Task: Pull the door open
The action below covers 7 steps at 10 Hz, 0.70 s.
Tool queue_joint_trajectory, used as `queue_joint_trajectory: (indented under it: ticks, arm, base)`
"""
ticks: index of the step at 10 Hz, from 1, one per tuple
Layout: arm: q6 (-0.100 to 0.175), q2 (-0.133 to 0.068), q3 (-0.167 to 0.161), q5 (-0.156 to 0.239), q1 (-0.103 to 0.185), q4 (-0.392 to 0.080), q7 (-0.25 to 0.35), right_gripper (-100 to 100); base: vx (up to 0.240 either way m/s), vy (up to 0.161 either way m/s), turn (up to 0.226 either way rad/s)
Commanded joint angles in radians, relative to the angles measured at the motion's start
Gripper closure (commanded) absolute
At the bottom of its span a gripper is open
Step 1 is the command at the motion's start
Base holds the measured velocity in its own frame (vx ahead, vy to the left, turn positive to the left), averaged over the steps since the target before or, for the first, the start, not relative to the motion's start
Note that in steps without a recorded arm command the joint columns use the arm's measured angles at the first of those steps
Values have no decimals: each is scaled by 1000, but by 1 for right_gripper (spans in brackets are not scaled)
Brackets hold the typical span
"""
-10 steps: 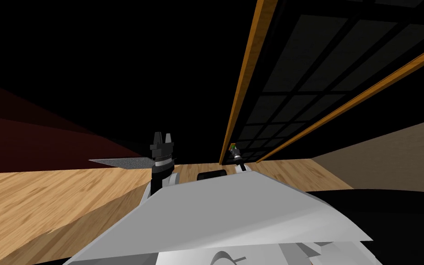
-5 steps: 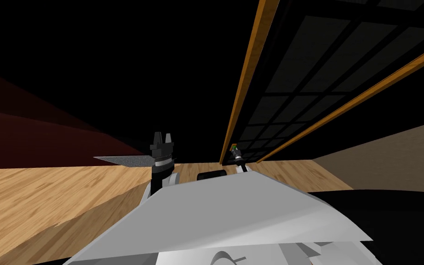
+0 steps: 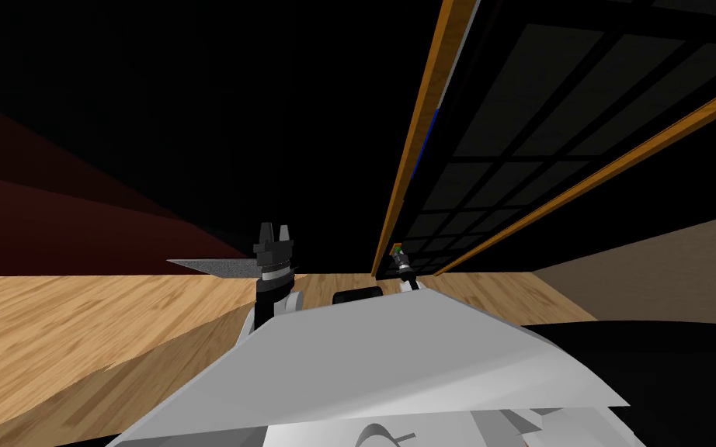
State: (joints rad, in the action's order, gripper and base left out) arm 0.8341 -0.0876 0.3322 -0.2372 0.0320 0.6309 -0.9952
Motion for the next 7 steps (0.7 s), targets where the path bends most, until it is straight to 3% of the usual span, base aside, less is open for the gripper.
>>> queue_joint_trajectory:
  ticks: [1,2,5,7]
  arm:
    - [-8,-13,9,15,-11,-7,36,100]
    - [-7,-18,6,26,-14,-9,66,100]
    - [-7,-18,6,26,-14,-9,74,100]
    - [-7,-26,2,48,-19,-12,141,100]
  base:
    - [-17,7,49]
    - [-28,4,85]
    - [-10,4,5]
    - [-21,4,77]
